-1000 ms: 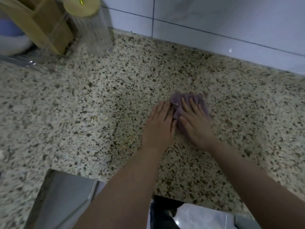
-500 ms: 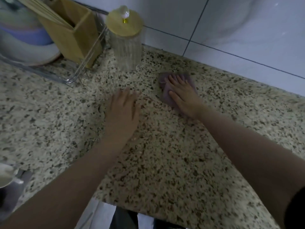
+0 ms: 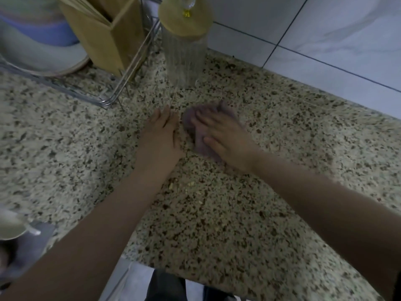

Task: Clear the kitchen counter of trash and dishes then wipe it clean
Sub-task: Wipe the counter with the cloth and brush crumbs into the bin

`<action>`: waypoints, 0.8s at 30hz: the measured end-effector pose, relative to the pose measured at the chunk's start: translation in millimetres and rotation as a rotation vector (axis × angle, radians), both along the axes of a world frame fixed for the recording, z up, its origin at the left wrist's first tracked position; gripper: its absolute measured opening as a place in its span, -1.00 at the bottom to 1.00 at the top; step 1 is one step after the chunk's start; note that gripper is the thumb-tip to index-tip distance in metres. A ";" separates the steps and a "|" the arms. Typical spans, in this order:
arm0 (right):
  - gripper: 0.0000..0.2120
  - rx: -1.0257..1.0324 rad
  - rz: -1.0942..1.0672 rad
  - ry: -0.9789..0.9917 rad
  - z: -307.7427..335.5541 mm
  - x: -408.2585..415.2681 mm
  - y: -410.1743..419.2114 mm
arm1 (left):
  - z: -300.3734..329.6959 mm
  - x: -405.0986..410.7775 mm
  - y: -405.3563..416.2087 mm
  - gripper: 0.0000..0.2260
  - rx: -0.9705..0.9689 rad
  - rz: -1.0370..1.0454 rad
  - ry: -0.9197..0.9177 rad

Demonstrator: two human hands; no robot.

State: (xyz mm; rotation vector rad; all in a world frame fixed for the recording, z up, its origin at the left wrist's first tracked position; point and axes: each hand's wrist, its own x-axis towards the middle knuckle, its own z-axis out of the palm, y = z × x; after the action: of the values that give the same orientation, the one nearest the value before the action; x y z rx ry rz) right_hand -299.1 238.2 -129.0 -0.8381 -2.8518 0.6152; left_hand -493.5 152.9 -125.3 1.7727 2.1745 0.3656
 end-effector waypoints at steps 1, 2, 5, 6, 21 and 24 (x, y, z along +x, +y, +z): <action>-0.54 -0.030 0.046 0.019 -0.1 1.2 -23.1 | 0.6 -1.3 -0.4 -0.58 0.007 0.000 -0.065; -0.55 -0.069 0.080 0.026 0.5 0.3 -43.0 | 3.5 -4.9 -5.3 -0.62 0.005 0.010 -0.125; -0.55 -0.179 0.068 0.038 1.1 -0.2 -49.4 | 14.1 -12.1 -16.3 -0.72 0.029 0.086 -0.321; -0.55 -0.198 0.056 0.044 1.3 -4.5 -41.7 | 20.6 -16.2 -20.8 -0.75 0.048 0.172 -0.390; -0.60 -0.244 0.287 0.125 -0.5 -79.9 -66.4 | 24.5 -81.8 -73.6 -0.48 0.218 0.784 -0.522; -0.59 -0.317 0.312 0.107 -1.3 -92.0 -54.8 | 22.2 -98.7 -82.9 -0.62 0.256 0.698 -0.463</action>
State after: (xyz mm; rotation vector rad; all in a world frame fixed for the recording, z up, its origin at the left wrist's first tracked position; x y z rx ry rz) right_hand -391.1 183.4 -130.3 -0.3745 -2.8475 1.1341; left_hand -592.2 70.0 -103.1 0.8280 2.3759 1.1267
